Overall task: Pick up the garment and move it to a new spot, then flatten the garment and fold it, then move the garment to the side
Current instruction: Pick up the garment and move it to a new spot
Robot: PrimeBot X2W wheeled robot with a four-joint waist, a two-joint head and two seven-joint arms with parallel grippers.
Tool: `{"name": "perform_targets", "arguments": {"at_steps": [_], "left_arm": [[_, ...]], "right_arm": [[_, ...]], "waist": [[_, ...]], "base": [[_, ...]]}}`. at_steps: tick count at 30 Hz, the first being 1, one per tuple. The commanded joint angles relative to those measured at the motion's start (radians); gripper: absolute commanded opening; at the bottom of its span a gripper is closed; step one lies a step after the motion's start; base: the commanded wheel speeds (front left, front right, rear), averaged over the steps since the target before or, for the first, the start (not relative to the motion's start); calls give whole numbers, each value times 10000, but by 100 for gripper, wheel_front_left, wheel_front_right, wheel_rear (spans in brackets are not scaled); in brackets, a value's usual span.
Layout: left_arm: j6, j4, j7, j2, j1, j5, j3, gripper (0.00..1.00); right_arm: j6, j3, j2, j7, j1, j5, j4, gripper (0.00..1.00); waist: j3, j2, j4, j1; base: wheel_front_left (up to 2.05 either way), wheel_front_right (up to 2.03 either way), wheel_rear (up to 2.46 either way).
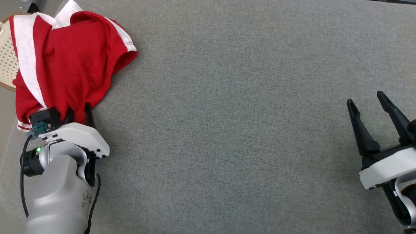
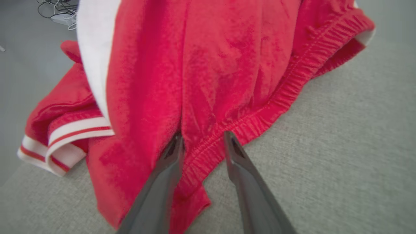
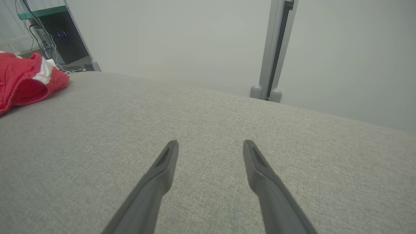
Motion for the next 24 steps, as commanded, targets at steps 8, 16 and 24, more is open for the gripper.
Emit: {"name": "perform_targets", "arguments": {"at_steps": [8, 16, 24], "left_arm": [[211, -846, -99, 337, -136, 236, 188, 0], [515, -4809, -88, 282, 1575, 1041, 777, 0], [628, -8175, -86, 84, 3385, 1830, 659, 0]], "right_arm": [[1, -47, 97, -90, -102, 89, 68, 100], [1, -209, 510, -364, 171, 12, 380, 100], [1, -234, 997, -674, 471, -39, 747, 100]], "waist": [[-278, 0, 102, -1], [-1219, 0, 66, -1], [-2233, 0, -217, -1]], "base": [[0, 0, 0], [0, 0, 0], [0, 0, 0]]}}
